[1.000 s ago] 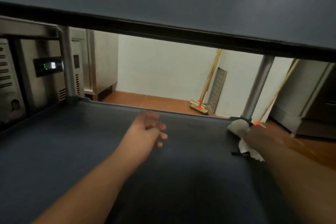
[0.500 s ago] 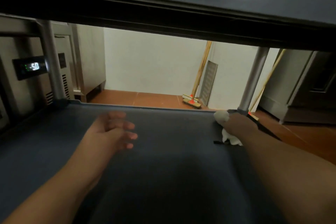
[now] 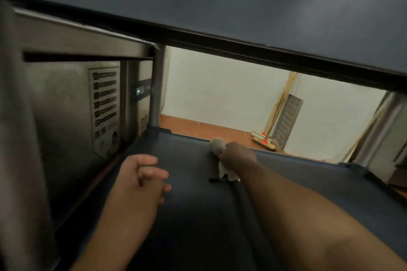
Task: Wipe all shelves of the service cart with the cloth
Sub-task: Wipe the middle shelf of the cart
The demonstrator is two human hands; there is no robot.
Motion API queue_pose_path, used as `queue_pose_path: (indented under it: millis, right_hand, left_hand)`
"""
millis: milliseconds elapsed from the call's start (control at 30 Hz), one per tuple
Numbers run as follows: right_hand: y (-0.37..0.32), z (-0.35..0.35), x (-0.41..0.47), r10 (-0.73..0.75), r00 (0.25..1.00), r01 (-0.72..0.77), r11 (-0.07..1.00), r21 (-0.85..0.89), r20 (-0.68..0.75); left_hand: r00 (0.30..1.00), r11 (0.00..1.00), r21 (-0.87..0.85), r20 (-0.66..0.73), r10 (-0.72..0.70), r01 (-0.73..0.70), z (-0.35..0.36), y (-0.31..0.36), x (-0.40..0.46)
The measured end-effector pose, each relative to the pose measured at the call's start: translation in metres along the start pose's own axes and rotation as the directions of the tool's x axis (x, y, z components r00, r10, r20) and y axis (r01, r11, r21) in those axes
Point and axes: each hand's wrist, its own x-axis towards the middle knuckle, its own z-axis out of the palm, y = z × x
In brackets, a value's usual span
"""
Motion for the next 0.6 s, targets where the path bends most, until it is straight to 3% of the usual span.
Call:
queue_pose_path:
  millis: [167,300,500,600]
  right_hand:
    - [-0.096,0.025,-0.026,-0.15,0.988,0.146,0.986,0.076,0.044]
    - [-0.143,0.036,-0.043,-0.23,0.971,0.215,0.961,0.175,0.07]
    - [-0.167,0.05,-0.053,-0.322,0.945,0.299,0.923,0.242,0.062]
    - [-0.154,0.049,-0.048,-0.357,0.934,0.353,0.929,0.109,0.021]
  left_hand:
    - [0.992,0.999,0.035,-0.127,-0.027,0.032,-0.039,-0.009,0.005]
    - [0.994,0.999,-0.009,-0.103,-0.038,0.037,-0.048,-0.007,0.005]
    - [0.996,0.994,-0.07,-0.036,-0.082,0.08,-0.037,-0.005,0.002]
    - [0.995,0.993,-0.059,-0.024,-0.1,0.099,-0.029,-0.007,-0.001]
